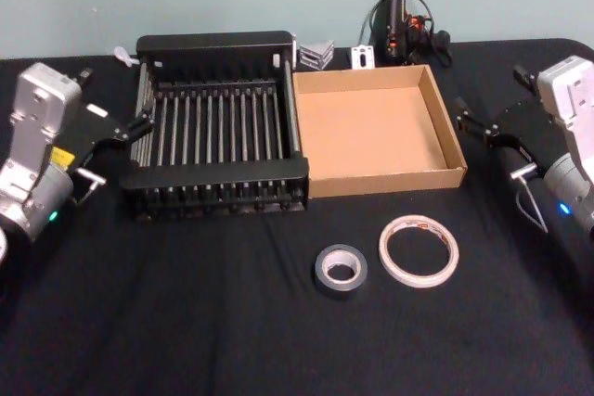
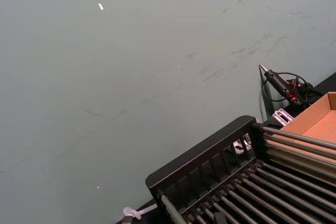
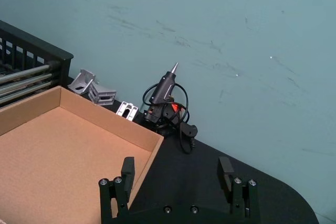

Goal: Pick up the white tape and place it into the black box , Pick up the silver tape and place it into the brown box.

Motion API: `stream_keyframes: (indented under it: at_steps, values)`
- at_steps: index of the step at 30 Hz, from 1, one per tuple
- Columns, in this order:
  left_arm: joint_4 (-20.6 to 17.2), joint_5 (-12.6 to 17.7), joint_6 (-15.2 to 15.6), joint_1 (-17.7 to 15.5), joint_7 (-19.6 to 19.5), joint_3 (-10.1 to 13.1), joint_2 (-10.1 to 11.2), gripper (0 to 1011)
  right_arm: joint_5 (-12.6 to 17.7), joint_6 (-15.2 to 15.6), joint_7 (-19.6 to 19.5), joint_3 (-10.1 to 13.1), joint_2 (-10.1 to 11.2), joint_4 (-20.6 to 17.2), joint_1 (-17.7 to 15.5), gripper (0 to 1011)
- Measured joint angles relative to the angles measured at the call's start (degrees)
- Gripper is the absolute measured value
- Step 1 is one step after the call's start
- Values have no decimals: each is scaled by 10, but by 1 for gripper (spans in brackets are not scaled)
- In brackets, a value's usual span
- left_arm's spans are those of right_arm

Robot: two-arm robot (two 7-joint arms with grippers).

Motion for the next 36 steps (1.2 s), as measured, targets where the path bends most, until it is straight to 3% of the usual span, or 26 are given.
stream_keyframes:
  at_steps: [36]
  values:
    - [0,0,0,0,0,0,0,1001,0,0,0,0,0,0,0,1003]
